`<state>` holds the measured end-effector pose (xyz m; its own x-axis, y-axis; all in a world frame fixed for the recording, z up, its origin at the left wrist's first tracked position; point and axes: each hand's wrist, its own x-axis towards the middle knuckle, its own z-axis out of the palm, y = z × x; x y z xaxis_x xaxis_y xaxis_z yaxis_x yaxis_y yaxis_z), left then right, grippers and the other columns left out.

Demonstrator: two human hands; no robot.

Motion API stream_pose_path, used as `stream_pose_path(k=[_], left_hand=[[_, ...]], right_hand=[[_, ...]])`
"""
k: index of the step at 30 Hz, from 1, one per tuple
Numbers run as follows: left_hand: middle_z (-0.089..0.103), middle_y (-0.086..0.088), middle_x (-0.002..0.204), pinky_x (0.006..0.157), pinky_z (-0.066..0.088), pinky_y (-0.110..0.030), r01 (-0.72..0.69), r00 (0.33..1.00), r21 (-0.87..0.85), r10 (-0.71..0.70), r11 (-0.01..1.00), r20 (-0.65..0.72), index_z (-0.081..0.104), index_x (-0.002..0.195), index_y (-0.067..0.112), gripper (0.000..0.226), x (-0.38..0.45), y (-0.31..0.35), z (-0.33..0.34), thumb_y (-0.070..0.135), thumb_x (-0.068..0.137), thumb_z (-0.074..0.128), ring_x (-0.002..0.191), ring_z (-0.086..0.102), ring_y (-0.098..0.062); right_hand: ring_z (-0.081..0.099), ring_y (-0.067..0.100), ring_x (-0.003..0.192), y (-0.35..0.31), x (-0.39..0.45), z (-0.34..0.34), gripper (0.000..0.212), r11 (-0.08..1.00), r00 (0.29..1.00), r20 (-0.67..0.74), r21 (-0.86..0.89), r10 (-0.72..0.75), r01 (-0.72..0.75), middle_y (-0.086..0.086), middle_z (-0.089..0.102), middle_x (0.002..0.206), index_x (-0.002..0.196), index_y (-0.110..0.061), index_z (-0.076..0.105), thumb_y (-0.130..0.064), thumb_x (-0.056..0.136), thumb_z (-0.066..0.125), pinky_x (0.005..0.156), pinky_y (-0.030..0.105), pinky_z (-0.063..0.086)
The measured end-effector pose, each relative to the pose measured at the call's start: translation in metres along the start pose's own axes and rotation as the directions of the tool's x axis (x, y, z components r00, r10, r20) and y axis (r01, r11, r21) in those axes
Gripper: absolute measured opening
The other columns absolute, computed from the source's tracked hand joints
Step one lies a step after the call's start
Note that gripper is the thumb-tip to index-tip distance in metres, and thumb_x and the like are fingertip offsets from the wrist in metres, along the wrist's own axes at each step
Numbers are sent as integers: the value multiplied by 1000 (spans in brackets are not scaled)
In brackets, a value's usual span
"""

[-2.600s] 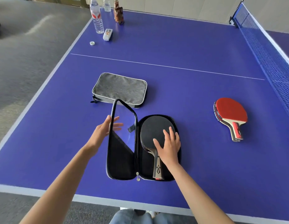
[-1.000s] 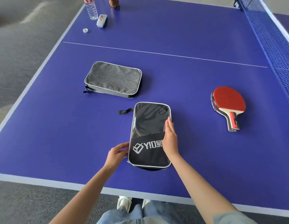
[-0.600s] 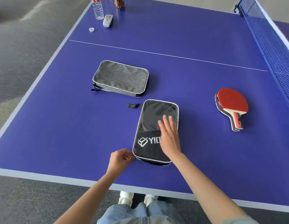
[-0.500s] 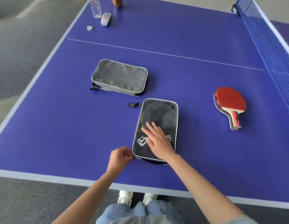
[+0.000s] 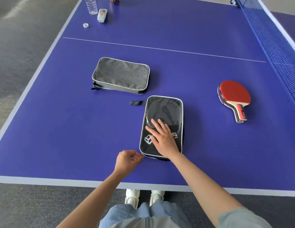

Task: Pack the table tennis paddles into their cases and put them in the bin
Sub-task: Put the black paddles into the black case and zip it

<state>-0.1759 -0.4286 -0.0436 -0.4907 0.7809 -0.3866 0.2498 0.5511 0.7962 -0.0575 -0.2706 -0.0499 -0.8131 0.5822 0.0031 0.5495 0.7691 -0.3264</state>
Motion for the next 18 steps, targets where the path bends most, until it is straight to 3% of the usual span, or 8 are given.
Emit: stream_pose_path(k=[2,6,9,12,13,15,16,18], left_hand=[[64,10,58,55,44,-7,-13,1000,25,13,1000,9,71,65,13,15,-5,7,10,17,79,72,52,58,2],[69,3,57,58,50,-20,-20,999,4,19,1000,40,71,62,11,18,-13,17,29,14,80,70,56,66,-13],[70,3,59,56,50,-21,-31,998,23,30,999,63,73,63,13,18,-8,17,25,18,81,71,57,66,-13],[71,4,61,61,52,-23,1,989,5,-2,1000,147,75,66,14,18,-2,16,17,22,81,71,60,66,-7],[71,4,61,63,54,-23,42,982,-23,-37,999,185,75,66,16,17,0,16,14,22,81,71,61,66,-7],[72,2,63,67,57,-22,143,962,-104,-114,984,246,76,65,19,15,4,15,11,20,79,71,65,67,-9],[73,1,65,68,57,-22,187,953,-138,-146,973,265,76,64,20,15,4,15,11,19,78,72,67,68,-9],[74,1,67,69,56,-19,258,934,-190,-194,947,300,77,62,22,17,4,16,10,16,77,72,69,68,-6]], right_hand=[[15,25,147,-1,0,2,41,1000,1000,-17,-6,3,-3,1,25,156,139,-28,44,-28,99,40,119,42,12],[18,25,146,-4,-1,2,40,1000,999,-47,-19,-3,2,1,28,155,138,-28,46,-27,98,41,119,42,14],[17,24,146,-5,-2,-1,39,1000,998,-60,24,-11,13,1,28,155,137,-26,48,-26,98,43,119,40,12],[27,20,142,-13,-4,-12,33,952,995,-44,298,85,-68,4,40,149,128,-17,59,-19,95,51,118,35,20],[40,17,132,-19,-10,-17,28,899,987,-63,425,146,-106,6,52,139,119,-14,65,-15,93,55,112,32,31],[57,9,91,-32,-30,-23,15,828,955,-160,546,249,-125,3,68,100,98,-12,72,-10,88,61,84,25,49],[57,8,74,-38,-45,-24,10,815,942,-181,563,283,-137,2,67,84,89,-13,71,-10,86,63,69,22,49],[57,8,59,-49,-73,-22,9,775,929,-108,590,354,-227,-1,66,71,80,-13,69,-14,86,63,57,22,49]])
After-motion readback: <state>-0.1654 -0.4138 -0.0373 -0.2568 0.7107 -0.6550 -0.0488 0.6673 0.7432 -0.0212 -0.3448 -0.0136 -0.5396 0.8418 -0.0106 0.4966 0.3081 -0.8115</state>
